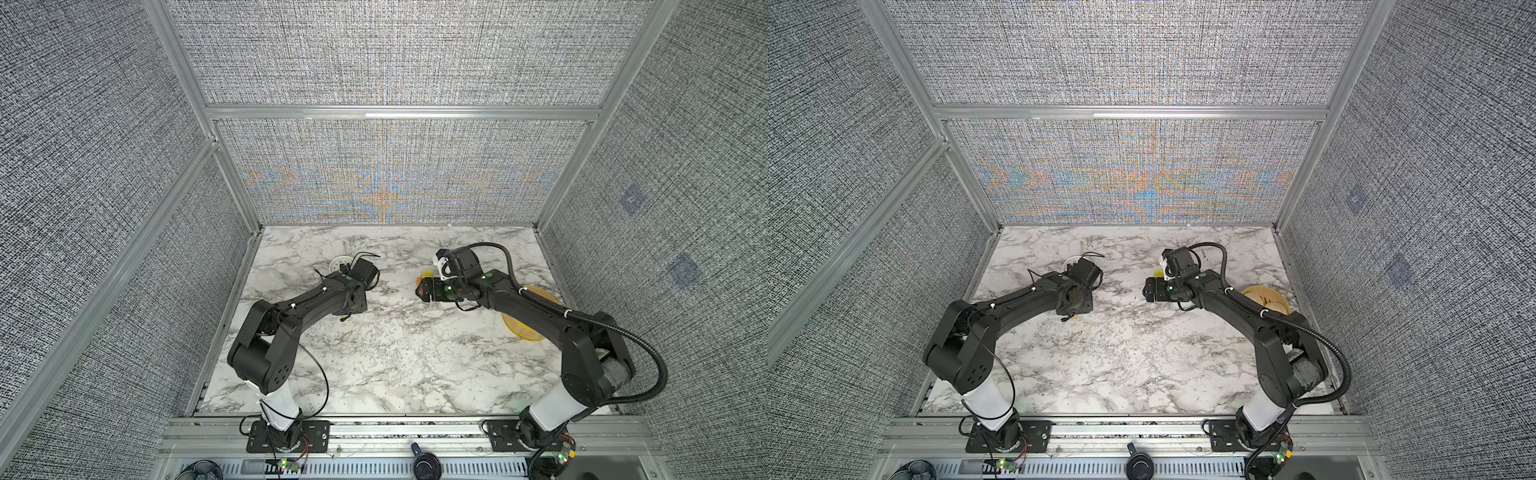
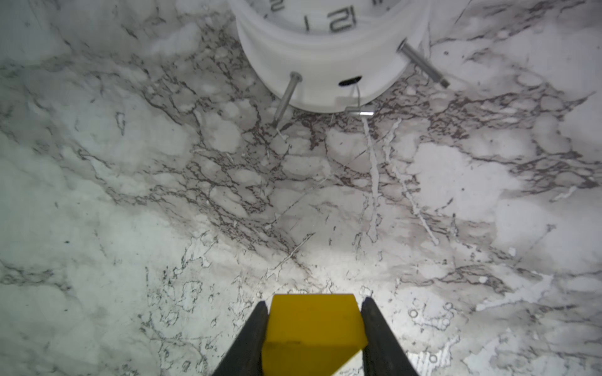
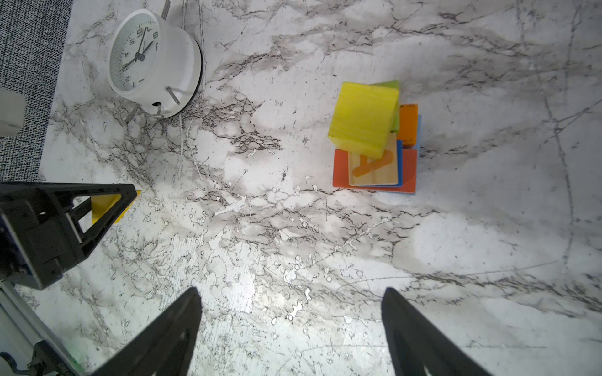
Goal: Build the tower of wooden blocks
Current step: 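Lift the yellow triangular block and carry it toward the stack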
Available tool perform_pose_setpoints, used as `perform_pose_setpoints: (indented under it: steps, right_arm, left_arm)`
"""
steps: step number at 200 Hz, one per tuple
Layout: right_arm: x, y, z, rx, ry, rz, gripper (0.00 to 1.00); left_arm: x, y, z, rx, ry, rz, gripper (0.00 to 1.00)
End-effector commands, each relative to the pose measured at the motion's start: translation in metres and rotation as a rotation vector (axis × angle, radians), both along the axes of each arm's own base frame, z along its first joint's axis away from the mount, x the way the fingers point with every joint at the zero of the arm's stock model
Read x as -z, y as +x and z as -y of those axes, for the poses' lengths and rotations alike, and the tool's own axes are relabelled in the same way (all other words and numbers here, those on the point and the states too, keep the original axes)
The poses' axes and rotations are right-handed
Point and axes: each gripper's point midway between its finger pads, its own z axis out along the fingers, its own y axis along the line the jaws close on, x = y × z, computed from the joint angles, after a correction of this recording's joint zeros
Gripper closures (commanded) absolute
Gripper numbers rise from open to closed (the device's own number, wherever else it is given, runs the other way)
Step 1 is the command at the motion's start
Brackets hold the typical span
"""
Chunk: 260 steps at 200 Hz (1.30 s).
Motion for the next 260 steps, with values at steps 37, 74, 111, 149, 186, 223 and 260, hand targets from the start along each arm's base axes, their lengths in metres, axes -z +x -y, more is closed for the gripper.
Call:
perform_pose_setpoints:
  steps: [37,74,111,149,186,223,260]
  right_arm:
    - [0.007,-0.001,0.006,0.006,-0.012,-0.011,0.11]
    - [0.010,-0.001,0.009,0.016,-0.008,-0.017,0.11]
    - [0.010,-0.001,0.009,0.015,-0.005,-0.020,0.11]
    - [0.006,-0.001,0.013,0.020,-0.016,-0.010,0.11]
    - [0.003,0.001,0.019,0.033,-0.018,-0.005,0.11]
    - [0.002,0.002,0.019,0.035,-0.011,-0.003,0.11]
    - [0.002,0.002,0.021,0.034,-0.016,-0.003,0.11]
  left_arm:
    - [-0.007,0.012,-0.001,0.011,0.195,0.022,0.79]
    - [-0.003,0.015,0.009,0.020,0.189,0.055,0.79]
    - [0.001,0.017,0.021,0.030,0.193,0.073,0.79]
    - [0.004,0.015,0.055,0.077,-0.010,0.057,0.79]
    - [-0.008,0.011,0.089,0.165,-0.215,0.053,0.79]
    - [0.014,0.005,0.093,0.178,-0.214,-0.012,0.79]
    - [0.031,-0.001,0.104,0.192,-0.260,-0.070,0.75]
